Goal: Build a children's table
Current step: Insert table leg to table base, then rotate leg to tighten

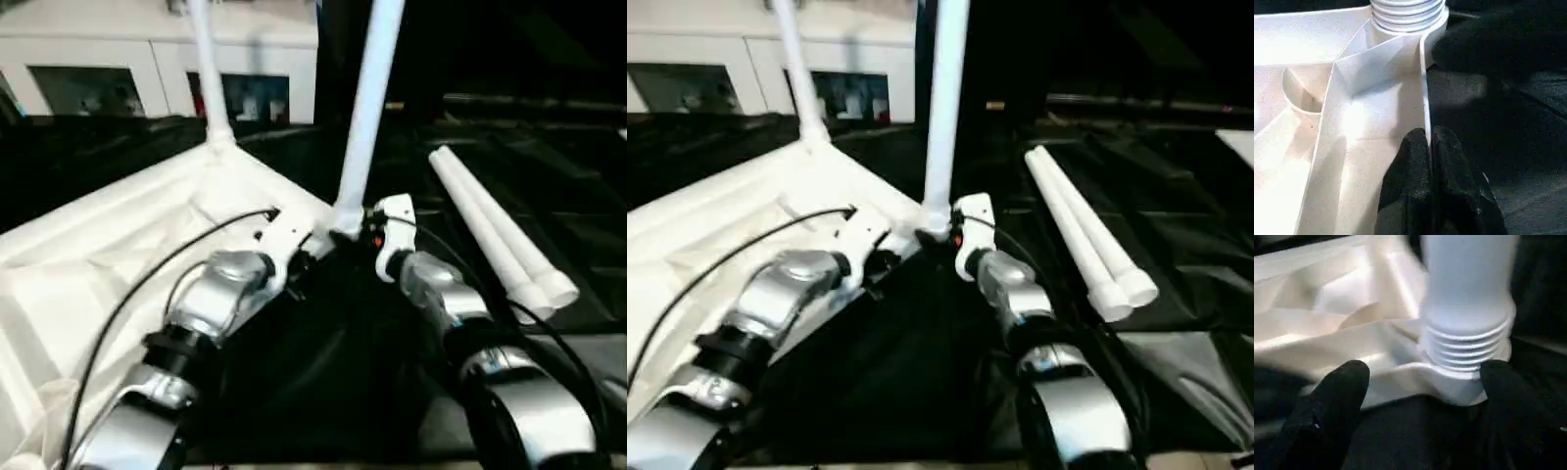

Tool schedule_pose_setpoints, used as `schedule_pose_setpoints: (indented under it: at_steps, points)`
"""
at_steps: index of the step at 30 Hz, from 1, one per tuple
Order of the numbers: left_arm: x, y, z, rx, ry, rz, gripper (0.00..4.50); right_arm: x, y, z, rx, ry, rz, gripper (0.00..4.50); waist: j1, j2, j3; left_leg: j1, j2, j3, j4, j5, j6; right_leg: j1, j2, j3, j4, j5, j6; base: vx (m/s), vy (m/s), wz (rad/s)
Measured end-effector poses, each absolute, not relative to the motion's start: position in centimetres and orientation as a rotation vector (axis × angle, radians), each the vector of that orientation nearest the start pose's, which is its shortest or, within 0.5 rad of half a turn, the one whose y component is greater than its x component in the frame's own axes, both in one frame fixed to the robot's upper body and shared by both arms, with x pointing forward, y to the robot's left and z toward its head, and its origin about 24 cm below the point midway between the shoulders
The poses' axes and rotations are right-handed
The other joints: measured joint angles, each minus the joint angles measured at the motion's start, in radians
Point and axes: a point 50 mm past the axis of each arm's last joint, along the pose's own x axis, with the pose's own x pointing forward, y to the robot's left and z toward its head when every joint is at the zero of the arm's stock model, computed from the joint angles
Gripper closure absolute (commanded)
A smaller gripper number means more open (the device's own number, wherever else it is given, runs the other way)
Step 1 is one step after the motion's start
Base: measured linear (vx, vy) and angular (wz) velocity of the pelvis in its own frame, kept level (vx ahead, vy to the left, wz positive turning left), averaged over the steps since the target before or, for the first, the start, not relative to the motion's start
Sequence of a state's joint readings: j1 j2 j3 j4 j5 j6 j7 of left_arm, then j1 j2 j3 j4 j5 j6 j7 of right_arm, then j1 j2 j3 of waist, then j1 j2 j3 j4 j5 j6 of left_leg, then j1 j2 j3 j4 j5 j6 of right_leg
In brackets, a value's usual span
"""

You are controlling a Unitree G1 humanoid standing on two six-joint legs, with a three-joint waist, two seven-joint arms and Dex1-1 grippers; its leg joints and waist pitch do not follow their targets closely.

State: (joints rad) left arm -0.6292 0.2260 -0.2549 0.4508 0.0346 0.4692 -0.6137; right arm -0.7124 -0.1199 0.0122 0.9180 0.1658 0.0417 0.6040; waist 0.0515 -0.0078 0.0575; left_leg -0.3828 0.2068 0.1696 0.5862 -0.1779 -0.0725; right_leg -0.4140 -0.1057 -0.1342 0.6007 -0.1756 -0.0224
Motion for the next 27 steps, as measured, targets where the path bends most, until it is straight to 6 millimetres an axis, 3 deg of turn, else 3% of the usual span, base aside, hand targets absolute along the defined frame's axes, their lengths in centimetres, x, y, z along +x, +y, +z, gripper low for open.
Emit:
schedule_pose_setpoints:
  at_steps: [2,5,9,15,20,27]
  points:
    - [34.0,10.7,6.9,0.366,0.419,-0.807,4.50,35.5,-12.1,5.0,0.033,0.251,0.731,0.11,0.008,0.000,0.000,-0.005,0.000,0.002,-0.001,-0.001,0.003,-0.011,0.005,0.012,0.003,-0.001,-0.001,0.000,0.000,0.00]
    - [33.6,11.6,6.9,0.392,0.406,-0.869,4.50,35.1,-13.1,5.9,-0.023,0.230,0.812,0.05,0.015,0.000,0.000,-0.008,0.001,0.003,0.002,-0.003,0.006,-0.016,0.008,0.018,0.010,-0.005,-0.007,0.000,0.000,0.00]
    - [32.3,12.8,6.7,0.405,0.407,-1.001,4.50,34.0,-15.5,6.7,-0.113,0.228,0.878,0.05,0.035,0.000,0.000,-0.005,0.003,0.004,0.003,-0.002,0.005,-0.017,0.011,0.023,0.011,-0.005,-0.007,0.000,0.000,0.00]
    - [30.9,13.0,6.3,0.404,0.432,-1.150,4.50,32.5,-16.7,7.7,-0.194,0.262,1.023,0.05,0.042,0.001,0.000,0.000,0.001,0.009,0.004,-0.002,-0.007,-0.011,0.013,0.036,0.012,-0.001,-0.001,0.000,0.000,0.00]
    - [30.5,13.2,6.1,0.396,0.441,-1.199,4.50,31.5,-16.8,7.6,-0.192,0.311,1.105,0.05,0.039,0.001,0.000,0.005,0.001,0.011,0.005,-0.002,-0.007,-0.004,0.013,0.039,0.012,0.001,0.001,0.000,0.000,0.00]
    - [30.4,13.3,6.2,0.397,0.445,-1.216,4.50,31.7,-15.8,7.3,-0.177,0.304,1.090,0.05,0.041,0.001,0.000,0.004,0.001,0.010,0.005,-0.002,-0.007,-0.004,0.013,0.039,0.012,0.003,0.004,0.000,0.000,0.00]
